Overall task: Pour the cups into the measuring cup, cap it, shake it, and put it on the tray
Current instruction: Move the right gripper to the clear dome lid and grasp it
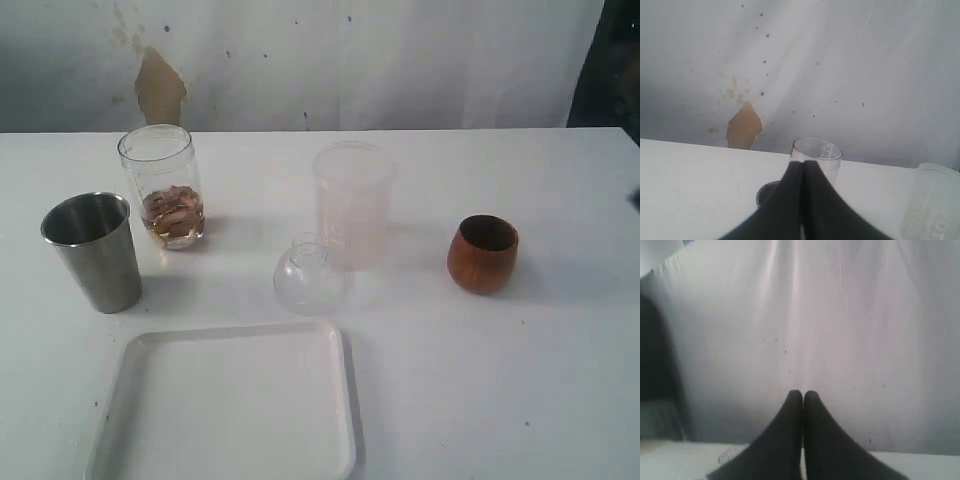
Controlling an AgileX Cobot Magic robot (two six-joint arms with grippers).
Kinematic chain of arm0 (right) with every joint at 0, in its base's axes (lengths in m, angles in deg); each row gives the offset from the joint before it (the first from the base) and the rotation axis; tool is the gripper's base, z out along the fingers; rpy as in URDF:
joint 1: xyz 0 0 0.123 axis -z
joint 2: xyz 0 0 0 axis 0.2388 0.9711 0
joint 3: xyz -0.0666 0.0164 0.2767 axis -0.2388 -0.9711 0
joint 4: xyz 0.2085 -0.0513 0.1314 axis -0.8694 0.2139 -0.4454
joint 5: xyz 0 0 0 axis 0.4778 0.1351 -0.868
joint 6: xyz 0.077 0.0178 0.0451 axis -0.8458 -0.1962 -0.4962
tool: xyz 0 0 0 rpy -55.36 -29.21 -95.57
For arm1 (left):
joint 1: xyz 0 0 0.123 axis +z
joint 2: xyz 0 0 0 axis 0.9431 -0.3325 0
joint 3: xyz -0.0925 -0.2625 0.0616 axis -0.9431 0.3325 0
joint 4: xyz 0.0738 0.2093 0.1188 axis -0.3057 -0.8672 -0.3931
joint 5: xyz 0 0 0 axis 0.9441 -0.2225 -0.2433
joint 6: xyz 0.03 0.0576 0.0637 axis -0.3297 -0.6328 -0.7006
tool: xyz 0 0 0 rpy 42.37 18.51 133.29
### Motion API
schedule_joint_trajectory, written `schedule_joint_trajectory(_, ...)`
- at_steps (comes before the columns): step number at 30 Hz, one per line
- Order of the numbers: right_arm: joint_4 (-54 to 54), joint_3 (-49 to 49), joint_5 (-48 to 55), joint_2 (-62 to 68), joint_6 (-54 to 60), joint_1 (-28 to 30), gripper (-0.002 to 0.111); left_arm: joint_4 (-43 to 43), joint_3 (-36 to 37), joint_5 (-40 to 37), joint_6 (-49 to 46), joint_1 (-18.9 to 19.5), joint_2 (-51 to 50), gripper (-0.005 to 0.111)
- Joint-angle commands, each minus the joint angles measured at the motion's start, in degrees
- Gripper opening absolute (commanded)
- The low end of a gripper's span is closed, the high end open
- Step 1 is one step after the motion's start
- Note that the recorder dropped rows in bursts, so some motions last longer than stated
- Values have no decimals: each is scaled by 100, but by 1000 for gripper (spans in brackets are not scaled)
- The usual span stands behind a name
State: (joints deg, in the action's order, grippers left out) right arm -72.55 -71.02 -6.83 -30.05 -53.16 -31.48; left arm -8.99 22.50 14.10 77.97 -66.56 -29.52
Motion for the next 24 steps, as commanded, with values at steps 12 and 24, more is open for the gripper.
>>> schedule_joint_trajectory(12, 5228, 2662, 3417, 4466, -3646, -650, 22, 18, 35, -58, -177, -13, 20, 0)
schedule_joint_trajectory(24, 154, 4833, 7275, 5457, 1933, -1197, 25, 109, 35, -58, -248, -13, 20, 0)
